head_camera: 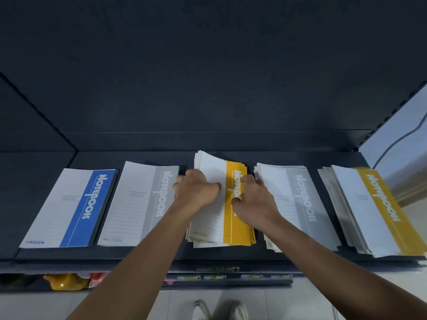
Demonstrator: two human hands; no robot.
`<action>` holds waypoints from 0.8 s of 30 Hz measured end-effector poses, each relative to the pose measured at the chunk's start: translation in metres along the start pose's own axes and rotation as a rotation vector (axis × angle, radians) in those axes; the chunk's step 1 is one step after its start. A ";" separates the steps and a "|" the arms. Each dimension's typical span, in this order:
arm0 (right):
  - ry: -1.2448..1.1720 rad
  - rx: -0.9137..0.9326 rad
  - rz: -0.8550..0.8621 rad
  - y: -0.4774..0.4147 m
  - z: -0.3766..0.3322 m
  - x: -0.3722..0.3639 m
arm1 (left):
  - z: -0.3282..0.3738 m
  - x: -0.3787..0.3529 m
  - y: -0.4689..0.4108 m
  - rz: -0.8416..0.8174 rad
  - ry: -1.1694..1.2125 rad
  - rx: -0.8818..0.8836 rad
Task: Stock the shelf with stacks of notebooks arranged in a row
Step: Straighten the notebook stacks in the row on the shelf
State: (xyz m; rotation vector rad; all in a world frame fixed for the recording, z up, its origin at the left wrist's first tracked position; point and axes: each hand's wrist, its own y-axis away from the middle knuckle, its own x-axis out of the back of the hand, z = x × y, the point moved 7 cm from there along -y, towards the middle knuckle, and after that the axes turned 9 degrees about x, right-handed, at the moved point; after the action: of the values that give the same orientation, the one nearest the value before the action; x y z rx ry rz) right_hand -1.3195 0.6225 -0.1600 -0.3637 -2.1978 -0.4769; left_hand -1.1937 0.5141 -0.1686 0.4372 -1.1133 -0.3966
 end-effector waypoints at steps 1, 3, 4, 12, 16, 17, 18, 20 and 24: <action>-0.003 -0.001 -0.013 0.000 -0.001 -0.001 | -0.002 -0.001 -0.001 -0.023 0.053 0.015; -0.021 0.003 -0.039 0.000 -0.001 -0.005 | -0.005 -0.003 -0.002 -0.070 0.167 0.012; -0.034 0.005 -0.047 0.001 -0.001 -0.006 | -0.006 -0.003 -0.002 -0.081 0.223 -0.008; -0.402 -0.085 -0.036 0.001 -0.001 0.002 | -0.016 0.020 0.025 -0.073 0.506 -0.214; -0.450 0.006 0.129 0.001 -0.011 0.023 | -0.012 0.032 0.037 -0.064 0.623 -0.356; -0.454 0.052 0.188 0.003 -0.016 0.031 | -0.008 0.037 0.042 -0.041 0.644 -0.407; -0.453 0.105 0.253 0.006 -0.022 0.039 | -0.004 0.042 0.046 -0.018 0.665 -0.457; -0.448 0.191 0.359 0.012 -0.030 0.049 | 0.002 0.048 0.052 0.011 0.672 -0.542; -0.463 0.226 0.389 0.024 -0.028 0.037 | 0.004 0.044 0.059 -0.018 0.606 -0.601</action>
State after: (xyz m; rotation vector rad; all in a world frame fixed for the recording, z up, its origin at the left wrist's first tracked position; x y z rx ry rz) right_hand -1.3132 0.6348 -0.1095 -0.8215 -2.5034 0.0811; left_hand -1.1751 0.5409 -0.1032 0.0191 -0.3678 -0.5449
